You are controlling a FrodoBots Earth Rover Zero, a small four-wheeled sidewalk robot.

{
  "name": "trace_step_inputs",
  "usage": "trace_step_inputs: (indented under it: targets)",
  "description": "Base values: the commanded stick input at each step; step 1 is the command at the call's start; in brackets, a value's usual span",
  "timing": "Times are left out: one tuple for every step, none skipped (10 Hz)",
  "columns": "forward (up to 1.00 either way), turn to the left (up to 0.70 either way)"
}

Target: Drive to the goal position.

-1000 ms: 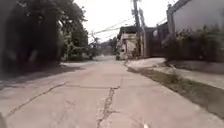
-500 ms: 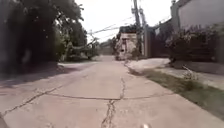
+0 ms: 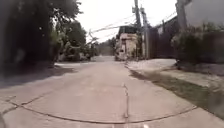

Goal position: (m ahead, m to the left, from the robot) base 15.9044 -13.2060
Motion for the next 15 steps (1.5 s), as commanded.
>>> trace_step_inputs:
  targets:
    - [1.0, 0.02]
    - [1.0, 0.02]
    - [1.0, 0.02]
    - [1.0, 0.02]
    - [1.0, 0.02]
    - [1.0, 0.02]
    - [1.0, 0.02]
    - [1.0, 0.02]
    - [1.0, 0.02]
    - [1.0, 0.02]
    - [1.0, 0.02]
    - [1.0, 0.02]
    - [1.0, 0.02]
    - [1.0, 0.02]
    - [1.0, 0.02]
